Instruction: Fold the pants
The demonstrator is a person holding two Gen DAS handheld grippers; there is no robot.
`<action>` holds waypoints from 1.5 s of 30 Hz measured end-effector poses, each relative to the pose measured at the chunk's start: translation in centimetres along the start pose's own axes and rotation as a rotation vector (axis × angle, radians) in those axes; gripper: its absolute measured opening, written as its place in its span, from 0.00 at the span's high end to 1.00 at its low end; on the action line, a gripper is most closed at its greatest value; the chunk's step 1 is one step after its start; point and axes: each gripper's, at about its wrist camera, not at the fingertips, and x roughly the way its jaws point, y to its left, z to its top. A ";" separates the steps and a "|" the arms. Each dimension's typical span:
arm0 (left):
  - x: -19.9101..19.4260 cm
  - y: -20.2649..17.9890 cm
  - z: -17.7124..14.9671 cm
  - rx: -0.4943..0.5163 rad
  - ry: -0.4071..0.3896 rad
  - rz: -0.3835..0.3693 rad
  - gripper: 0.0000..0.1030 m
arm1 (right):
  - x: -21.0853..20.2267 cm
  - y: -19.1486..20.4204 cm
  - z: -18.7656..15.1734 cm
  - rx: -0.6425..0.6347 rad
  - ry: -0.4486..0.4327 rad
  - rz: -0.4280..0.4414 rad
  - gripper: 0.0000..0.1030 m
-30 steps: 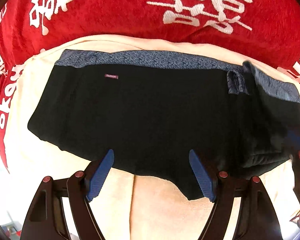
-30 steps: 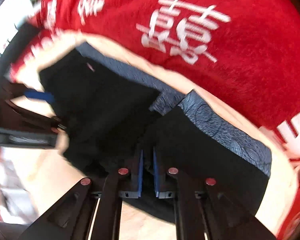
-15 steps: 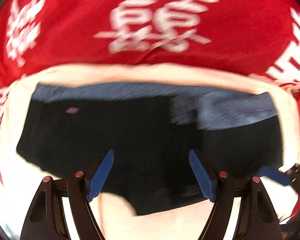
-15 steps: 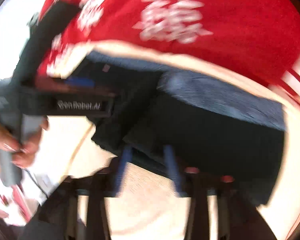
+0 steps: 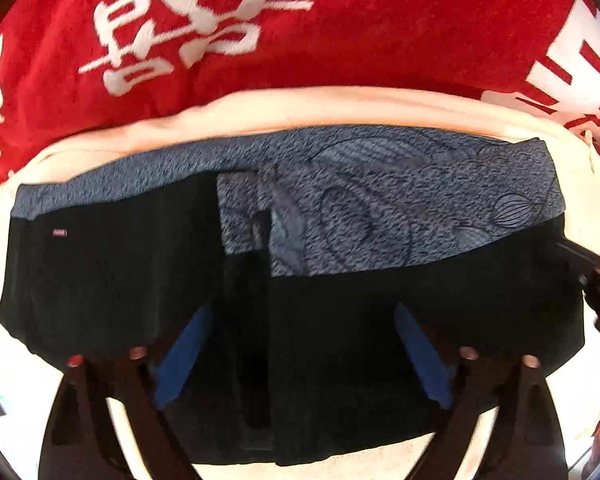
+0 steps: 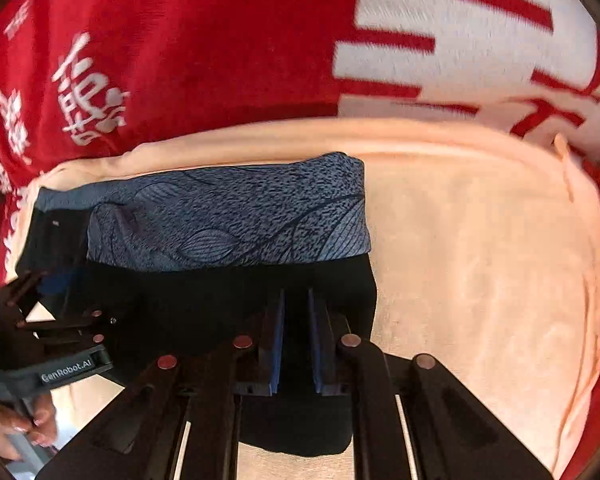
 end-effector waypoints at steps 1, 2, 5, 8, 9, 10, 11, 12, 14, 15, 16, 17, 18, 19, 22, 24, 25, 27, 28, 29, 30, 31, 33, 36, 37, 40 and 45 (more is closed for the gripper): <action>0.4 0.1 0.1 -0.007 0.019 0.003 0.00 | -0.3 0.1 -0.2 0.003 -0.002 0.002 0.87; 0.6 0.2 0.1 -0.013 0.021 -0.009 0.00 | -0.7 0.1 -0.5 0.011 -0.003 0.008 0.87; 1.0 0.6 0.3 -0.022 0.012 -0.041 0.00 | -2.4 0.4 -1.2 0.007 -0.014 0.035 0.87; 1.7 1.3 0.4 -0.051 0.011 -0.092 0.00 | -2.7 1.5 -2.1 -0.045 -0.004 0.071 0.61; 1.9 1.5 0.4 -0.059 0.011 -0.107 0.00 | -2.3 1.9 -2.6 -0.071 0.001 0.079 0.51; 2.2 1.9 0.4 -0.062 0.009 -0.114 0.00 | -2.2 2.1 -2.9 -0.089 -0.004 0.073 0.50; 2.3 2.1 0.5 -0.064 0.005 -0.116 0.00 | -1.8 2.2 -3.3 -0.103 -0.008 0.057 0.49; 2.3 2.1 0.4 -0.066 -0.007 -0.116 0.00 | -1.7 2.4 -3.5 -0.110 -0.008 0.048 0.46; 2.4 2.3 0.4 -0.074 -0.029 -0.116 0.00 | -1.4 2.4 -3.5 -0.102 -0.014 0.057 0.42; 2.4 2.3 0.3 -0.078 -0.035 -0.112 0.00 | -1.3 2.4 -3.5 -0.097 -0.013 0.062 0.41; 2.4 2.1 0.1 -0.083 -0.037 -0.106 0.00 | -1.2 2.4 -3.4 -0.096 -0.011 0.066 0.39; 2.3 2.1 -0.2 -0.087 -0.037 -0.101 0.00 | -1.1 2.4 -3.4 -0.097 -0.009 0.074 0.38; 2.4 1.9 -0.2 -0.092 -0.035 -0.097 0.00 | -0.8 2.4 -3.3 -0.099 -0.008 0.080 0.37; 2.3 1.7 -0.4 -0.101 -0.033 -0.094 0.00 | -0.8 2.4 -3.3 -0.103 -0.005 0.084 0.36; 1.8 0.9 -0.5 -0.116 -0.027 -0.084 0.00 | -0.6 2.6 -3.2 -0.124 0.002 0.091 0.33; 1.5 0.8 -0.8 -0.119 -0.021 -0.081 0.00 | -0.5 2.6 -3.2 -0.137 0.003 0.096 0.32; 1.4 0.7 -0.9 -0.120 -0.018 -0.080 0.00 | -0.5 2.7 -3.2 -0.147 0.005 0.092 0.32; 0.7 0.8 -1.0 -0.113 -0.014 -0.072 0.00 | -0.5 2.9 -3.1 -0.148 0.009 0.086 0.32; 0.2 0.6 -1.1 -0.101 -0.014 -0.064 0.00 | -0.5 3.0 -3.0 -0.140 0.012 0.081 0.32; -0.3 0.7 -1.3 -0.085 -0.015 -0.054 0.00 | -0.5 3.0 -3.0 -0.134 0.013 0.076 0.32; -1.2 1.2 -1.6 -0.068 -0.020 -0.049 0.00 | -0.4 3.1 -2.9 -0.124 0.013 0.067 0.32; -1.6 1.5 -1.8 -0.057 -0.025 -0.050 0.00 | -0.4 3.4 -2.8 -0.112 0.015 0.048 0.32; -2.5 2.6 -2.5 -0.042 -0.024 -0.065 0.00 | -0.5 3.9 -2.7 -0.097 0.018 0.012 0.31; -3.7 5.1 -3.8 -0.041 -0.007 -0.079 0.00 | -1.1 5.2 -2.5 -0.051 0.029 -0.011 0.31; -4.3 6.3 -4.2 -0.047 -0.010 -0.073 0.00 | -1.3 6.2 -2.3 -0.040 0.036 -0.013 0.31; -5.7 9.9 -5.7 -0.076 -0.032 -0.073 0.00 | -1.7 9.2 -2.0 -0.039 0.041 -0.009 0.29; -6.5 17.6 -8.1 -0.190 -0.041 -0.059 0.00 | 0.1 16.2 -1.3 -0.134 0.074 -0.008 0.23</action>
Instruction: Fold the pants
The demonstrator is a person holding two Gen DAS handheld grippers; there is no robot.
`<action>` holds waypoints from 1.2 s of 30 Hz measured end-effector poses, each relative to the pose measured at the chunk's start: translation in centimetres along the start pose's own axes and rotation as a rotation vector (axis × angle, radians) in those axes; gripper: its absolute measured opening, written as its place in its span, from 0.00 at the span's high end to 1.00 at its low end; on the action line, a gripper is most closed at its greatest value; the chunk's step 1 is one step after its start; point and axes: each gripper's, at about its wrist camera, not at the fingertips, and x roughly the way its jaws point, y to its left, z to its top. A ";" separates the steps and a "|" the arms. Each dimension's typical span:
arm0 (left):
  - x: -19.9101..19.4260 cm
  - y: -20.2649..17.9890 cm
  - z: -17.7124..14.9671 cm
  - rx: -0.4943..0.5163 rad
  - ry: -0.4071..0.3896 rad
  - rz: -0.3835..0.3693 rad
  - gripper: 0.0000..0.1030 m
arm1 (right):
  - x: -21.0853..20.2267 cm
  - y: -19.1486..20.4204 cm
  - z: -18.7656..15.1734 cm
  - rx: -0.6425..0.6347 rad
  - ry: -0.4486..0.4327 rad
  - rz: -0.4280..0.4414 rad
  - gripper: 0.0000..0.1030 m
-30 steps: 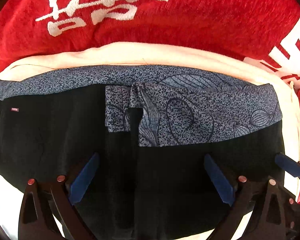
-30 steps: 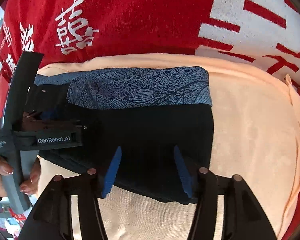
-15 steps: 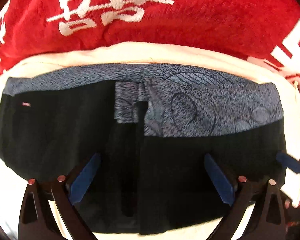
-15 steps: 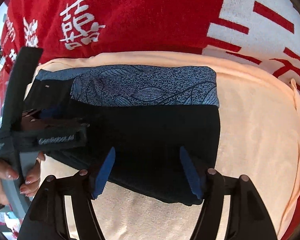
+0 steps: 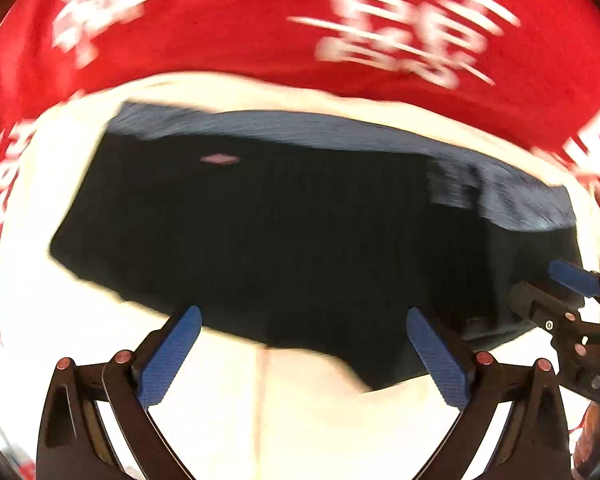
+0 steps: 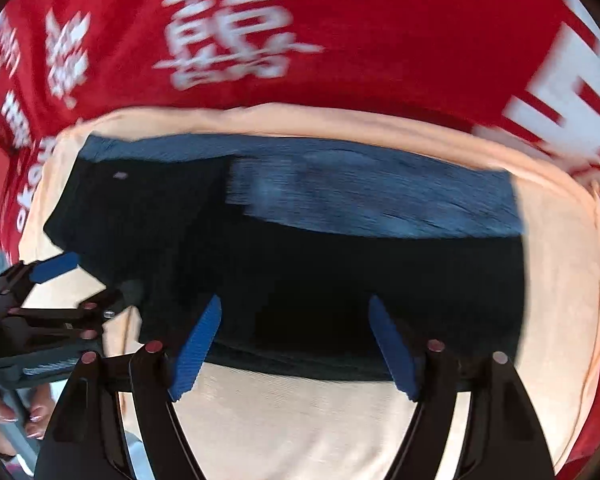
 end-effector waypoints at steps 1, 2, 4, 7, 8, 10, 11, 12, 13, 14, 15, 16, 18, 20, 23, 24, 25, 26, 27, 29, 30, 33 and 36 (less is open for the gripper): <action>-0.3 1.9 -0.3 -0.031 -0.006 -0.001 0.00 | 0.3 0.9 0.3 -0.017 0.002 -0.007 0.23; -0.5 3.3 -0.5 -0.051 -0.013 -0.002 0.00 | 0.7 1.8 0.5 -0.032 0.003 -0.017 0.23; -0.9 6.5 -0.7 -0.095 -0.032 0.009 0.00 | 1.5 3.1 1.1 -0.050 0.012 -0.025 0.23; 0.0 10.5 -0.8 -0.150 -0.037 0.017 0.00 | 3.6 3.9 1.1 -0.057 0.064 -0.054 0.23; 0.4 11.5 -0.8 -0.178 -0.045 -0.008 0.00 | 4.6 3.9 0.8 -0.056 0.090 -0.066 0.23; 0.9 14.1 -0.9 -0.259 -0.075 -0.115 0.00 | 5.6 4.1 0.1 -0.078 0.093 -0.095 0.22; 1.0 15.1 -1.1 -0.297 -0.094 -0.172 0.00 | 5.5 4.5 -0.1 -0.105 0.080 -0.106 0.21; 1.2 16.2 -1.2 -0.336 -0.114 -0.236 0.00 | 5.6 4.9 -0.4 -0.137 0.084 -0.123 0.21; 1.7 17.3 -1.4 -0.380 -0.126 -0.307 0.00 | 5.7 5.1 -0.6 -0.156 0.081 -0.131 0.21; 2.1 17.9 -1.5 -0.407 -0.126 -0.350 0.00 | 5.7 5.2 -0.7 -0.170 0.078 -0.135 0.20; 2.7 18.5 -1.6 -0.429 -0.123 -0.390 0.00 | 5.8 5.2 -0.9 -0.179 0.073 -0.131 0.20; 3.2 18.9 -1.8 -0.445 -0.123 -0.435 0.00 | 5.7 5.2 -1.0 -0.179 0.070 -0.125 0.20; 4.0 19.1 -2.1 -0.455 -0.131 -0.494 0.00 | 5.7 5.1 -1.1 -0.177 0.067 -0.118 0.20; 4.4 18.7 -2.3 -0.458 -0.149 -0.517 0.00 | 5.7 5.1 -1.3 -0.179 0.065 -0.122 0.19; 4.8 19.1 -2.0 -0.482 -0.170 -0.536 0.00 | 5.7 5.3 -1.6 -0.184 0.059 -0.129 0.18; 4.8 19.5 -1.9 -0.499 -0.175 -0.545 0.00 | 5.8 5.4 -1.7 -0.183 0.056 -0.130 0.18; 4.8 19.9 -1.6 -0.515 -0.176 -0.552 0.00 | 5.8 5.5 -1.8 -0.183 0.053 -0.130 0.17; 4.8 20.1 -1.2 -0.527 -0.176 -0.554 0.00 | 5.8 5.5 -1.9 -0.182 0.050 -0.128 0.17; 4.7 19.9 -0.8 -0.529 -0.179 -0.555 0.00 | 6.0 5.6 -1.9 -0.181 0.048 -0.125 0.17; 3.9 18.4 0.8 -0.489 -0.218 -0.543 0.00 | 6.0 5.5 -1.9 -0.184 0.045 -0.118 0.17; 3.5 17.6 1.4 -0.457 -0.241 -0.526 0.00 | 6.0 5.5 -2.0 -0.187 0.044 -0.115 0.17; 4.8 15.6 2.9 -0.400 -0.210 -0.398 0.00 | 5.6 5.3 -2.2 -0.193 0.044 -0.113 0.17; 6.2 15.5 3.4 -0.440 -0.159 -0.347 0.00 | 5.3 5.2 -2.1 -0.187 0.049 -0.105 0.18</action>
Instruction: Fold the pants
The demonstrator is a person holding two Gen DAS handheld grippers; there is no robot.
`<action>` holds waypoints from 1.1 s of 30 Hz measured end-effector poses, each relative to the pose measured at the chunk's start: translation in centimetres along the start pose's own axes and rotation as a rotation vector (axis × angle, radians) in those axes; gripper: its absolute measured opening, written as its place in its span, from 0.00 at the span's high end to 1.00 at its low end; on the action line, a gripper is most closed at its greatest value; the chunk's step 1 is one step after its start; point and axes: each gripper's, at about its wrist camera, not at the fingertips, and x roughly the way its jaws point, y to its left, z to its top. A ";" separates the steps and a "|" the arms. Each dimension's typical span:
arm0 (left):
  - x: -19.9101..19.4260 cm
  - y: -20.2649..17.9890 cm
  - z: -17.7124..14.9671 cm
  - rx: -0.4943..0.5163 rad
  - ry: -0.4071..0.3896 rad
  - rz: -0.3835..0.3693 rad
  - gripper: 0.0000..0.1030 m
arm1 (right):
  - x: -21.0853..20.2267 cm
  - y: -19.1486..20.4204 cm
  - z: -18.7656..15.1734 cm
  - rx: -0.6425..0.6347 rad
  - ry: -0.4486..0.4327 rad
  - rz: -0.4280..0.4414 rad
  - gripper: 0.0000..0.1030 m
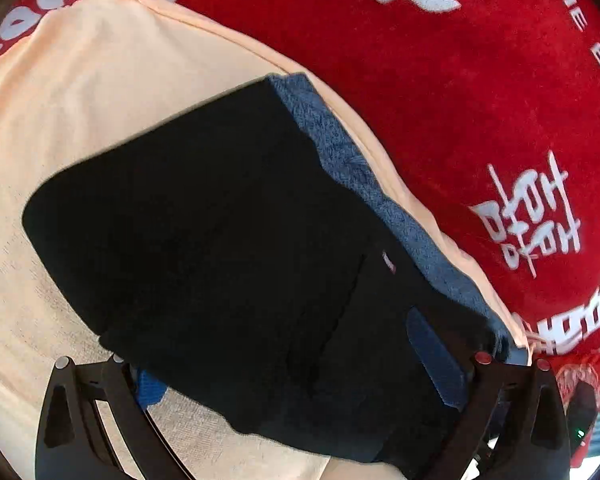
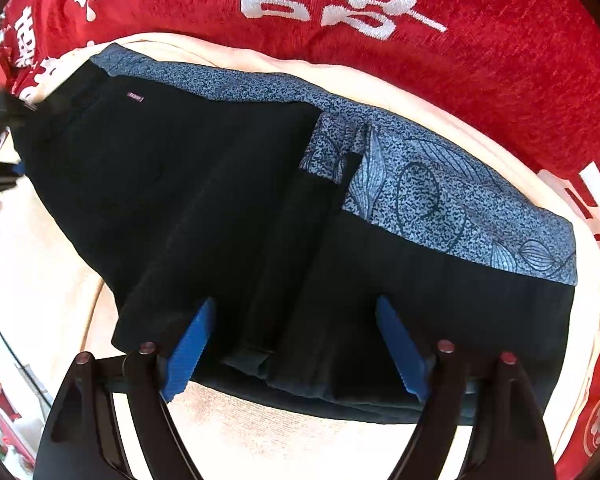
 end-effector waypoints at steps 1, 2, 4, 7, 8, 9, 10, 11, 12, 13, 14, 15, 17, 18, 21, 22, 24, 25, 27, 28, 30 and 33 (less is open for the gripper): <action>-0.2 -0.3 0.1 -0.007 -0.004 0.010 0.05 | -0.3 -0.2 0.2 0.009 0.006 0.008 0.17; -0.3 -0.6 0.2 -0.004 -0.006 0.046 0.19 | -0.9 -0.5 0.5 0.022 0.007 0.017 0.17; -0.4 -1.1 0.3 0.044 0.000 0.175 0.49 | -2.3 -0.9 1.3 0.046 -0.001 0.036 0.17; -1.0 -2.6 -0.4 0.189 -0.041 0.271 0.64 | -4.9 -1.0 3.3 0.068 -0.029 0.096 0.17; -1.2 -3.7 -1.0 0.275 -0.062 0.314 0.64 | -5.4 -0.9 4.2 0.076 -0.024 0.131 0.17; -1.4 -4.6 -1.6 0.350 -0.082 0.354 0.65 | -6.0 -0.9 5.4 0.086 -0.016 0.178 0.17; -1.4 -5.8 -2.4 0.437 -0.104 0.402 0.65 | -6.6 -0.7 7.1 0.097 0.000 0.237 0.17; -1.2 -6.8 -3.2 0.511 -0.120 0.444 0.65 | -6.7 -0.4 8.0 0.101 0.010 0.267 0.17; -1.0 -7.7 -4.1 0.587 -0.136 0.490 0.65 | -7.0 0.1 9.4 0.104 0.027 0.310 0.17; -0.8 -8.2 -4.7 0.633 -0.149 0.516 0.65 | -7.2 0.9 11.0 0.102 0.043 0.351 0.17; -0.9 -8.5 -5.2 0.673 -0.160 0.537 0.65 | -7.3 1.8 12.3 0.091 0.064 0.378 0.17; -0.7 -9.0 -5.7 0.721 -0.172 0.562 0.65 | -7.3 3.0 13.7 0.069 0.089 0.407 0.17; -0.4 -9.9 -6.3 0.769 -0.186 0.583 0.65 | -7.1 5.8 16.4 0.011 0.148 0.446 0.16; -0.4 -10.2 -6.4 0.785 -0.191 0.587 0.65 | -6.8 7.9 17.9 -0.032 0.183 0.457 0.14; -0.2 -10.7 -6.7 0.812 -0.198 0.602 0.65 | -5.2 13.2 20.7 -0.140 0.280 0.508 0.13; -0.2 -10.6 -6.7 0.814 -0.199 0.603 0.65 | -4.8 14.4 21.2 -0.156 0.294 0.508 0.13; -0.4 -10.5 -6.5 0.802 -0.198 0.601 0.65 | -3.3 17.8 22.4 -0.205 0.348 0.496 0.13; 0.0 -10.6 -6.8 0.802 -0.199 0.600 0.65 | -2.3 19.3 22.7 -0.232 0.384 0.479 0.13; -0.1 -10.5 -6.9 0.805 -0.206 0.600 0.65 | -0.6 20.7 22.6 -0.260 0.429 0.428 0.13; -0.2 -10.5 -7.1 0.811 -0.209 0.604 0.65 | 0.5 21.5 22.5 -0.276 0.460 0.407 0.13; -0.1 -10.7 -7.3 0.821 -0.208 0.603 0.65 | 1.9 21.8 21.9 -0.286 0.499 0.394 0.25; -1.0 -11.5 -7.9 0.814 -0.208 0.573 0.65 | 2.3 21.1 21.4 -0.292 0.503 0.379 0.80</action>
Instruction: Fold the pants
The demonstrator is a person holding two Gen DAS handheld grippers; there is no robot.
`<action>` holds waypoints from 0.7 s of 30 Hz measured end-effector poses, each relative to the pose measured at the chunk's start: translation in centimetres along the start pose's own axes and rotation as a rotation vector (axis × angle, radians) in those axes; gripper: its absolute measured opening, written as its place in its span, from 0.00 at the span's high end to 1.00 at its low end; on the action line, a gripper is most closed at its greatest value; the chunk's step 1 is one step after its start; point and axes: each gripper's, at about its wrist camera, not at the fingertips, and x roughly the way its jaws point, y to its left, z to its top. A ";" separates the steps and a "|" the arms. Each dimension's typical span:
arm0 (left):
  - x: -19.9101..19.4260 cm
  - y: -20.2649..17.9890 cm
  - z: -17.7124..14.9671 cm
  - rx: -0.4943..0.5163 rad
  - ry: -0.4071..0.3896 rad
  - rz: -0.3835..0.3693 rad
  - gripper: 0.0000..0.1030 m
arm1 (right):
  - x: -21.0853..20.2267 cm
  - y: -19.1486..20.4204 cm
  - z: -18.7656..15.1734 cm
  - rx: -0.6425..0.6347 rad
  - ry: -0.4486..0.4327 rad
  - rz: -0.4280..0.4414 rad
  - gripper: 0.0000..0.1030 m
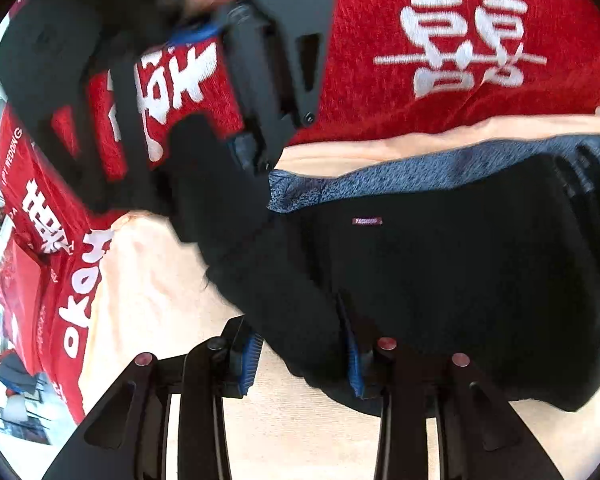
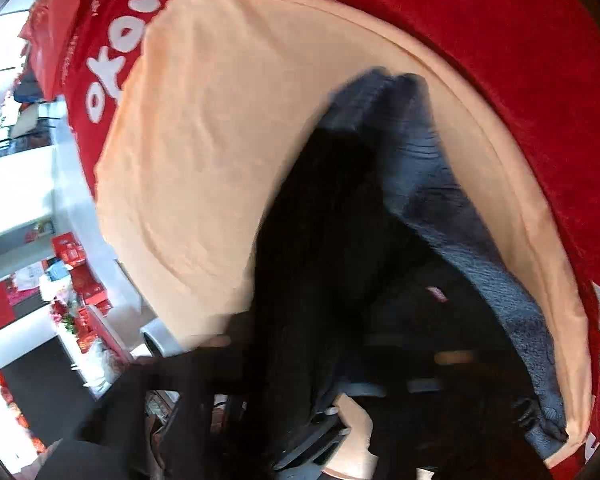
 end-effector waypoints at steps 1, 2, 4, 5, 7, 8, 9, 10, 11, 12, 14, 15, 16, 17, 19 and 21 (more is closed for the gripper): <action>-0.7 -0.2 0.2 0.008 -0.016 -0.006 0.65 | -0.6 -0.2 -0.5 -0.011 -0.025 0.010 0.81; -1.4 -0.5 0.5 0.016 -0.031 -0.012 0.65 | -1.4 -0.4 -1.1 -0.020 -0.055 0.021 0.81; -3.2 -1.1 1.3 0.023 -0.064 -0.030 0.64 | -3.6 -1.4 -3.5 -0.022 -0.134 0.061 0.82; -4.3 -1.5 1.9 0.024 -0.081 -0.043 0.64 | -4.4 -1.9 -4.1 -0.020 -0.160 0.079 0.82; -6.7 -2.5 3.0 0.021 -0.114 -0.075 0.64 | -6.9 -3.4 -7.3 -0.004 -0.243 0.137 0.82; -7.8 -3.0 3.6 0.019 -0.128 -0.092 0.64 | -7.7 -3.9 -8.2 0.004 -0.269 0.157 0.82; -8.9 -3.6 4.1 0.021 -0.143 -0.112 0.64 | -8.7 -4.7 -9.7 0.018 -0.302 0.182 0.82; -10.3 -4.6 4.7 0.028 -0.163 -0.133 0.64 | -9.8 -5.8 -11.6 0.036 -0.340 0.211 0.82; -11.3 -5.4 5.0 0.037 -0.179 -0.147 0.64 | -10.7 -6.8 -13.1 0.052 -0.372 0.236 0.82; -12.9 -6.8 5.6 0.056 -0.202 -0.171 0.64 | -11.8 -8.1 -15.0 0.068 -0.406 0.262 0.82; -15.0 -9.2 6.3 0.090 -0.230 -0.210 0.64 | -13.4 -10.8 -18.7 0.106 -0.476 0.305 0.82; -15.9 -10.5 6.6 0.110 -0.238 -0.227 0.64 | -14.0 -11.9 -20.7 0.126 -0.507 0.321 0.82; -17.1 -12.5 7.0 0.141 -0.246 -0.248 0.64 | -14.7 -13.7 -23.4 0.156 -0.547 0.341 0.82; -17.4 -13.6 7.1 0.163 -0.248 -0.262 0.64 | -15.1 -14.5 -25.0 0.173 -0.568 0.350 0.82; -18.5 -17.2 7.2 0.218 -0.253 -0.300 0.64 | -15.3 -17.1 -29.1 0.215 -0.624 0.361 0.82; -19.1 -20.9 7.1 0.274 -0.245 -0.327 0.64 | -15.0 -19.9 -32.7 0.266 -0.663 0.381 0.82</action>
